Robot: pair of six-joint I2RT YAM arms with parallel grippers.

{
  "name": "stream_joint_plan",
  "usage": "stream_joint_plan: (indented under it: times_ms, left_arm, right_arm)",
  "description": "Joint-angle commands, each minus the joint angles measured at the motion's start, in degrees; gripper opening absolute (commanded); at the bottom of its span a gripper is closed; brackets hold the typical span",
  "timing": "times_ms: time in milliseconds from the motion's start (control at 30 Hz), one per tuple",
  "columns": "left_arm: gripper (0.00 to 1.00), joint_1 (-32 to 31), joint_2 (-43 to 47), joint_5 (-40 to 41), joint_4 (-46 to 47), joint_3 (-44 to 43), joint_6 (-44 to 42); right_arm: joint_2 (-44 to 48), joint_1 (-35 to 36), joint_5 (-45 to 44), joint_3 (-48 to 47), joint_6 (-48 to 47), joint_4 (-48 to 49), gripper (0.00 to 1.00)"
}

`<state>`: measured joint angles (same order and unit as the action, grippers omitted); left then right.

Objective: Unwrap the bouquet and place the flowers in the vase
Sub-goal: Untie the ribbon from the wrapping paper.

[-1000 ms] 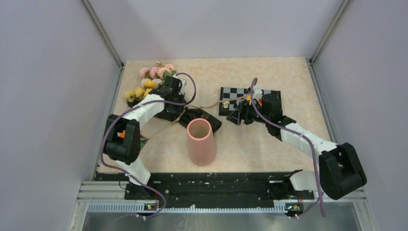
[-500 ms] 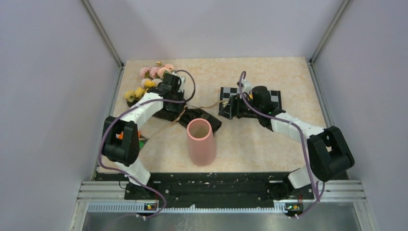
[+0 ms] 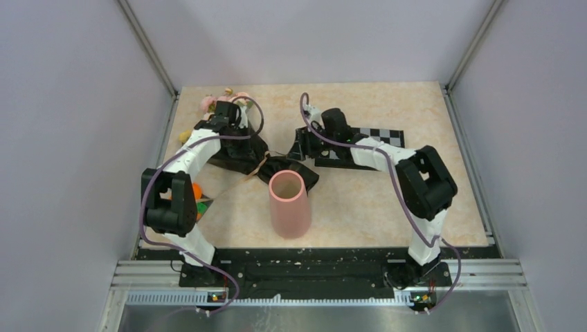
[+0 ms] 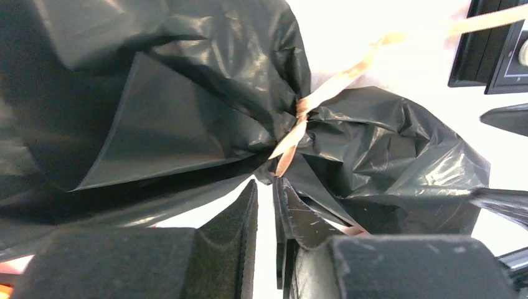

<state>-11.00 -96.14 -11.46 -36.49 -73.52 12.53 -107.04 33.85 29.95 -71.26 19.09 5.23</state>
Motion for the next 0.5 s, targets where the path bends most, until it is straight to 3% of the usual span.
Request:
stream_joint_plan:
  times_ms: [0,267,467]
  left_arm:
    - [0.2,2.31,2.71,-4.78,0.28,-1.94,2.9]
    - [0.24,3.18,3.32,-4.49,0.17,-2.23,3.45]
    - [0.28,7.59,3.65,-8.21,1.32,-1.87,5.68]
  right_arm:
    - [-6.11,2.73,0.42,-8.9,-2.28,-2.87,0.54]
    - [-15.89,5.45,-1.74,-19.51,-4.11,-6.54,0.5]
    - [-20.95,6.2,-2.55,-24.89,-4.77,-7.95,0.46]
